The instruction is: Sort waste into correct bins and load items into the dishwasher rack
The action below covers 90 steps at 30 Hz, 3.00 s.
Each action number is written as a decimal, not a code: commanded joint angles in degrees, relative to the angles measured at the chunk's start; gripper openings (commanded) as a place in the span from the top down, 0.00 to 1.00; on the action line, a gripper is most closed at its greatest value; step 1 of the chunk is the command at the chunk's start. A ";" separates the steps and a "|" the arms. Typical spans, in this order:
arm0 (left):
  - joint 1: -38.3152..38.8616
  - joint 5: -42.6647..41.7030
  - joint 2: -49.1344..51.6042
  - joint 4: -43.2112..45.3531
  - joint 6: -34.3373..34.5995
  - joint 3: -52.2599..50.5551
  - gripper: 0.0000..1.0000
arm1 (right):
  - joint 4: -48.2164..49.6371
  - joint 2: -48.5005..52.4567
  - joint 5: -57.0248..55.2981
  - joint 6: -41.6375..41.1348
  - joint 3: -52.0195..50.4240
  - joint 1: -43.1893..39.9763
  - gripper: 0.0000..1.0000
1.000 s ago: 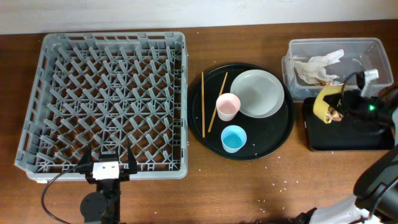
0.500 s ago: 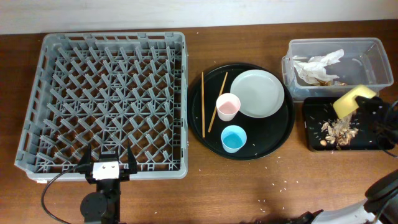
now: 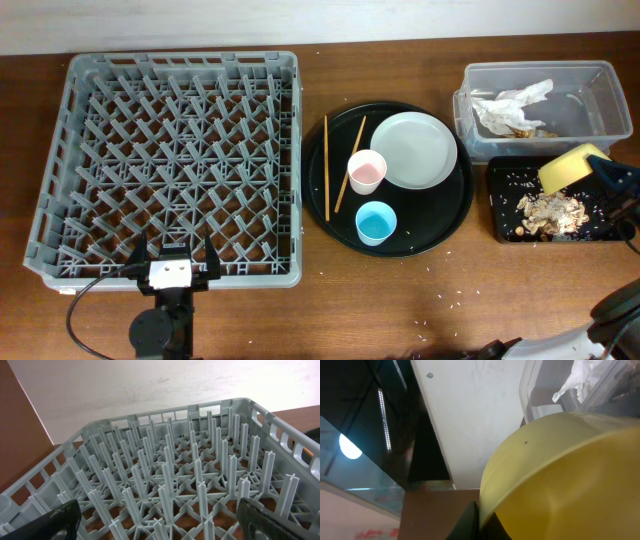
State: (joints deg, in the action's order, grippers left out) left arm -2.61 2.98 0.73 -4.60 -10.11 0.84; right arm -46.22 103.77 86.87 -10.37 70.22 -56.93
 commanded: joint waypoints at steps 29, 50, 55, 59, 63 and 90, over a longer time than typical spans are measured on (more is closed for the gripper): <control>-0.28 -0.63 -0.07 0.02 -0.70 -0.31 0.01 | -8.37 -4.66 -89.07 -8.41 -0.37 72.83 0.96; -0.28 -0.61 -0.07 0.04 -0.70 -0.31 0.01 | -28.17 -2.49 -75.43 -3.15 15.98 73.40 0.47; -0.28 -0.63 -0.07 0.04 -0.70 -0.31 0.01 | -21.42 -2.34 -76.00 -3.50 7.21 76.13 0.51; -0.28 -0.61 -0.07 0.04 -0.70 -0.31 0.01 | -15.17 -2.34 -77.20 -4.52 2.14 76.26 0.63; -0.28 -0.63 -0.07 0.04 -0.70 -0.31 0.01 | -12.61 -2.36 -77.40 -6.21 1.03 76.24 0.96; -0.17 -10.12 41.57 -20.55 11.04 43.63 0.01 | -16.04 -18.40 -64.37 -5.95 11.78 71.47 0.96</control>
State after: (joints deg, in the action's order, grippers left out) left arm -2.61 -1.23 32.45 -20.82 0.12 33.85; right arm -63.46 86.35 16.75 -16.49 80.05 15.53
